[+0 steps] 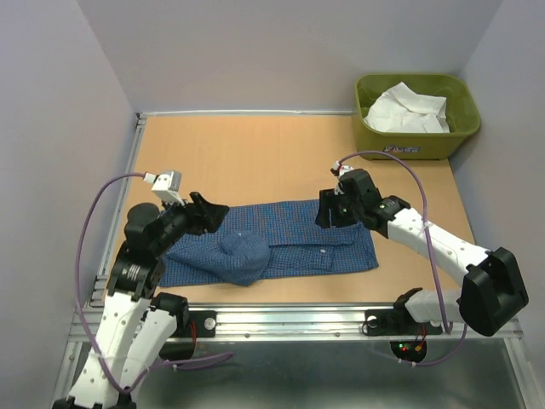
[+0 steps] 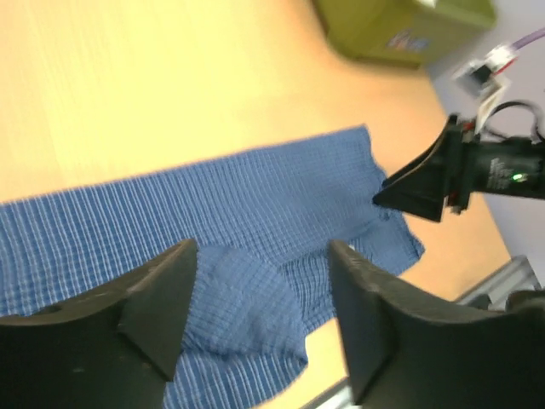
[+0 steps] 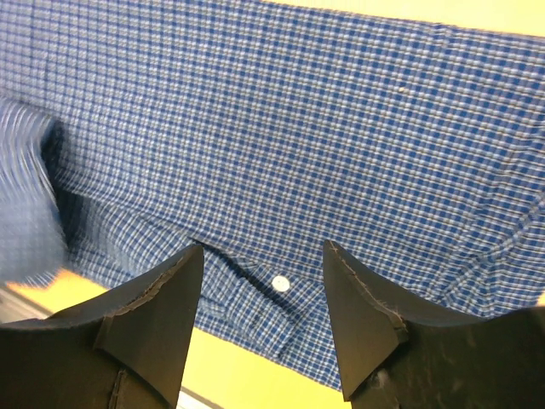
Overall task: Fold and stack the long sleeve shirts
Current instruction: Fold the shirt
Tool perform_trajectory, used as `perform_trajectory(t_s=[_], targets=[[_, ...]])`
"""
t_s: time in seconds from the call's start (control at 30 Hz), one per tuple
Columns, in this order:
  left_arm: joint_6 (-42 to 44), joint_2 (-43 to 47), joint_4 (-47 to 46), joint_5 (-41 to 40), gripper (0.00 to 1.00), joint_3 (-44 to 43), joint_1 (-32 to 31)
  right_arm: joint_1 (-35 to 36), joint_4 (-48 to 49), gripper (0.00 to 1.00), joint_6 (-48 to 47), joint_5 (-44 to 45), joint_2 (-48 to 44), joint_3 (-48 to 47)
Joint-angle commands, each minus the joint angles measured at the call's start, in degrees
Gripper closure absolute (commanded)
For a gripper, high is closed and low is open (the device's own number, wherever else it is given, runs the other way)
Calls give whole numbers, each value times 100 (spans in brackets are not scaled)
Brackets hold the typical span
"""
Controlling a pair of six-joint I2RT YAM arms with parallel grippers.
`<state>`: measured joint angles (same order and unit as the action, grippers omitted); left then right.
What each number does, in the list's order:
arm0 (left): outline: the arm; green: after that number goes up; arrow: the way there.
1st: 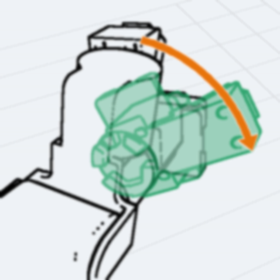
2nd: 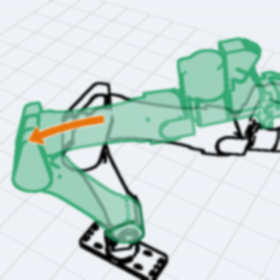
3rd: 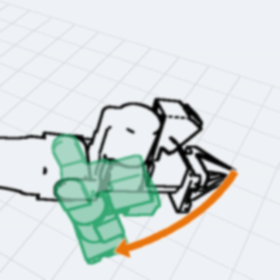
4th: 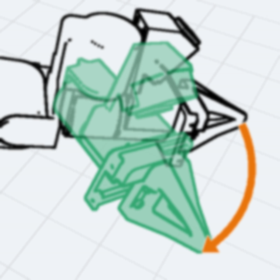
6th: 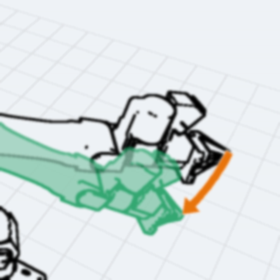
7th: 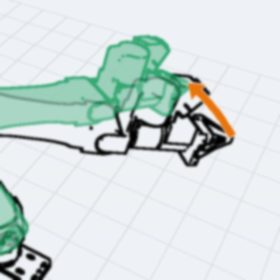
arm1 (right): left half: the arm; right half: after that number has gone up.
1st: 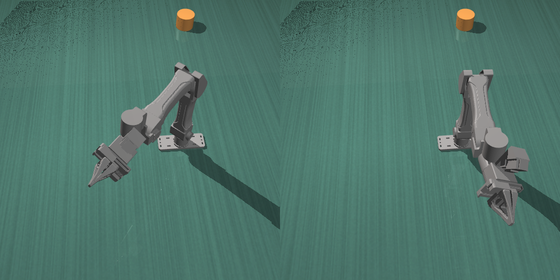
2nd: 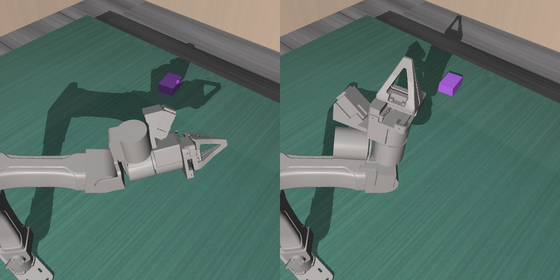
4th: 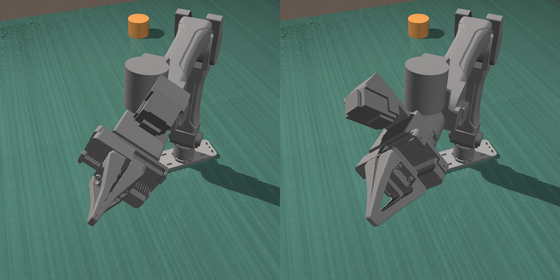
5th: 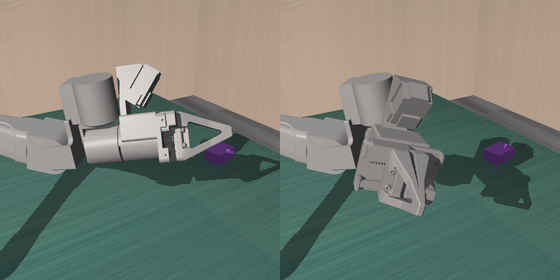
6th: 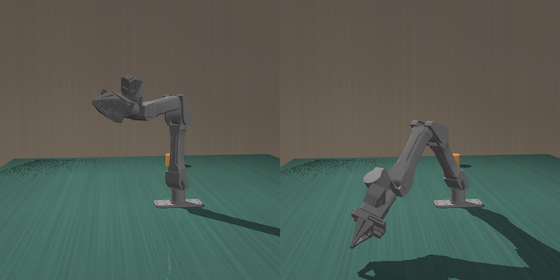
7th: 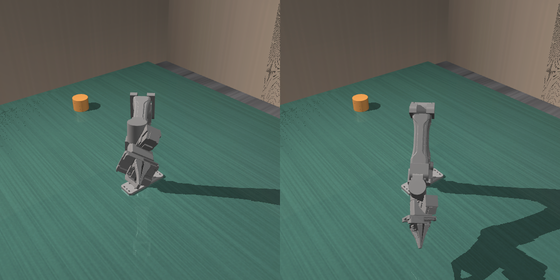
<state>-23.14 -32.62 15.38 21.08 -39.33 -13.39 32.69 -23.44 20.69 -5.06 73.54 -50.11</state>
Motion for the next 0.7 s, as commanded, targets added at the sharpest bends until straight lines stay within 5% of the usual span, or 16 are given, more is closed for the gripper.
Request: perform_trajectory(t_s=[0.0,0.07,0.27,0.47,0.67], targets=[[-225,546,131,-708,12,4,20,36,270,36,-91,374,-68,-148],[-620,547,413,-1525,3,101,20,36,287,36,-91,418,116,-157],[-1658,-391,318,-2933,5,373,29,36,322,36,-21,952,503,-166],[-1844,-1972,-236,-3522,18,286,213,27,358,37,-12,1569,863,-148],[-1861,-3170,-999,-3479,28,277,1065,27,471,37,-56,1605,1487,-245]])
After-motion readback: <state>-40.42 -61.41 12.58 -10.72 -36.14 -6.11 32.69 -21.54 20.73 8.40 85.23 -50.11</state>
